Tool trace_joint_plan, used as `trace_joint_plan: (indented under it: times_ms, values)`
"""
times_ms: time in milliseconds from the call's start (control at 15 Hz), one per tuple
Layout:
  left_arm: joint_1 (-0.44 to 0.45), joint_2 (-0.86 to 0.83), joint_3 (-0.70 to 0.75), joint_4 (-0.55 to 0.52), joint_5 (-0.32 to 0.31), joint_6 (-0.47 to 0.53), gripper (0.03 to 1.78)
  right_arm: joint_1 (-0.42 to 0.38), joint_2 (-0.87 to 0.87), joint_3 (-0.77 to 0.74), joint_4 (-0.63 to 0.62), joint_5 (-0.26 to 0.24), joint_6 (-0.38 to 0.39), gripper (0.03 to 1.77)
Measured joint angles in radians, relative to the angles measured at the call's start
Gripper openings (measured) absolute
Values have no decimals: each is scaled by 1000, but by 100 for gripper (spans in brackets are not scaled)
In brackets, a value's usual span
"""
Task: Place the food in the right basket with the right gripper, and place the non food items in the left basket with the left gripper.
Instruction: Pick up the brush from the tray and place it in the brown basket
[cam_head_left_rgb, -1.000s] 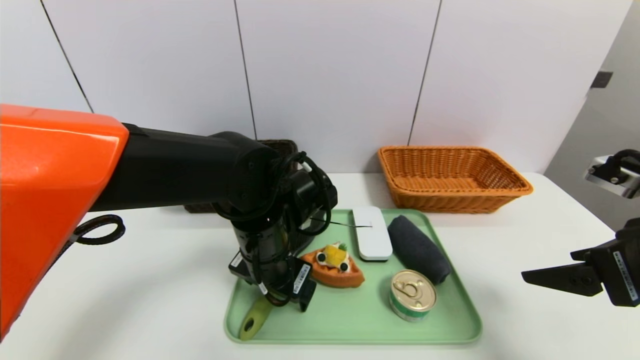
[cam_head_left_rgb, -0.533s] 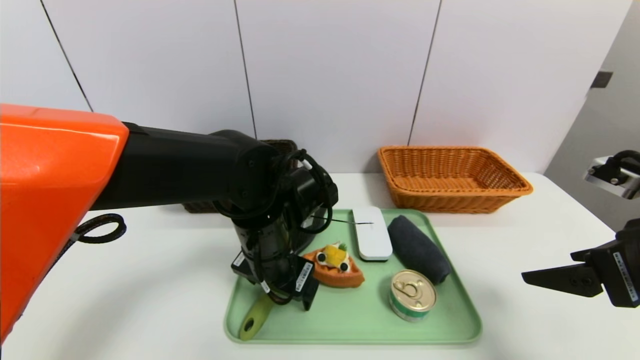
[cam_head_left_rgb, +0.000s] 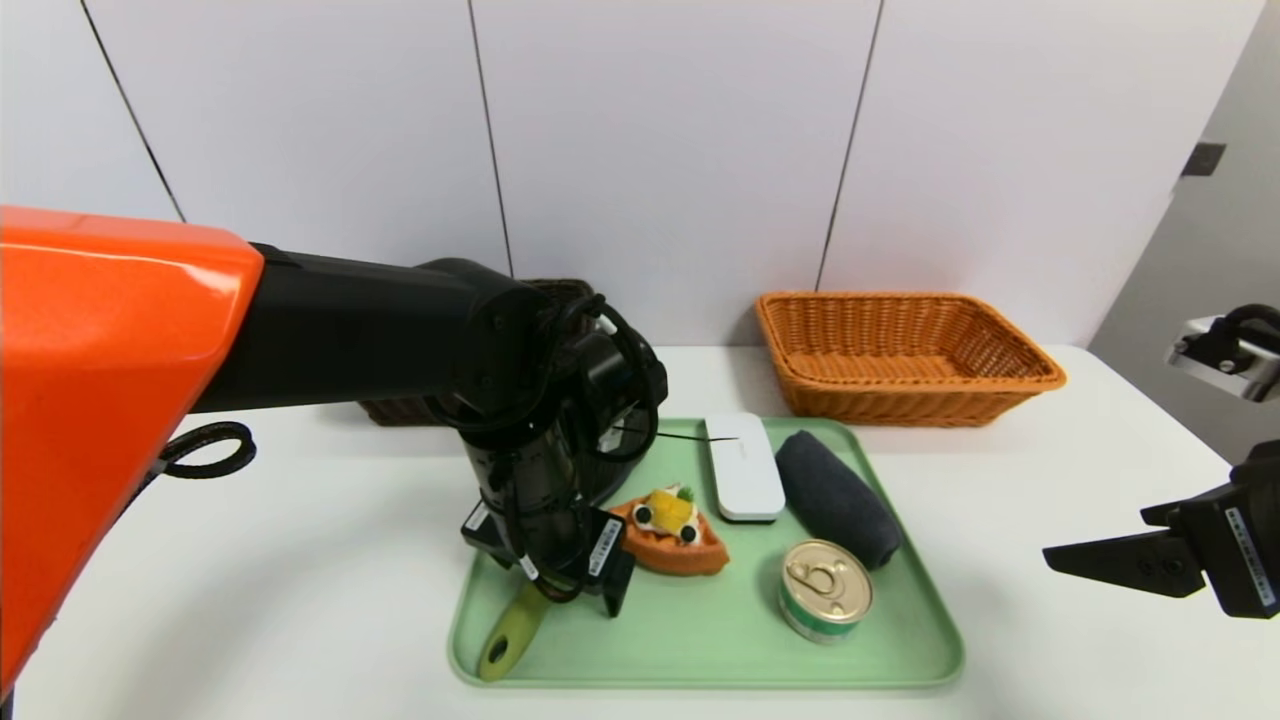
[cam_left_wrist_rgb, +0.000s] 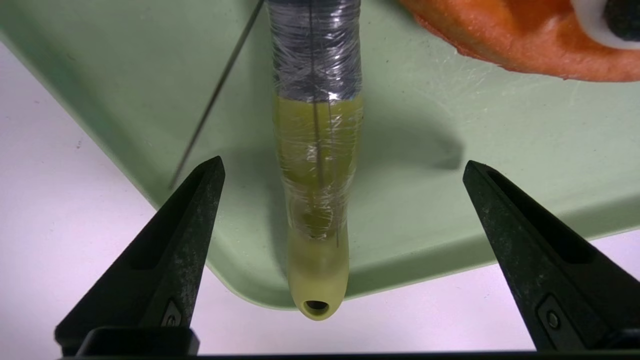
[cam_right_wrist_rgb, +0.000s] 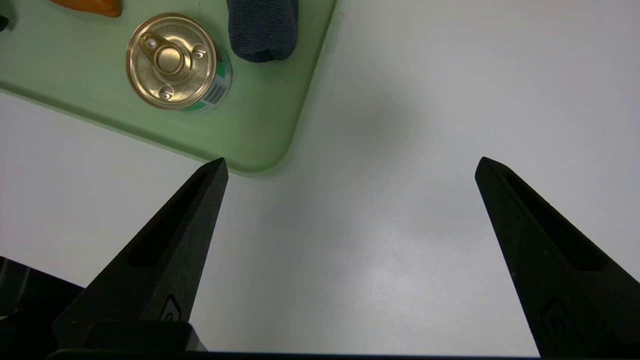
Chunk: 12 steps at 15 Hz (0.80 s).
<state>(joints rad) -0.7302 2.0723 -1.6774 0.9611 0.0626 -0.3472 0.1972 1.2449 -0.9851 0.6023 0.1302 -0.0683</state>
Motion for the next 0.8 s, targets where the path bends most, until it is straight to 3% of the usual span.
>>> trace_joint_plan:
  times_ms: [533,800]
  values:
    - [6,10,3,0,0,1,169,0,0,2,0,1,0,171]
    - [6,15,3,0,2,0,109,0,0,3,1,1,0,171]
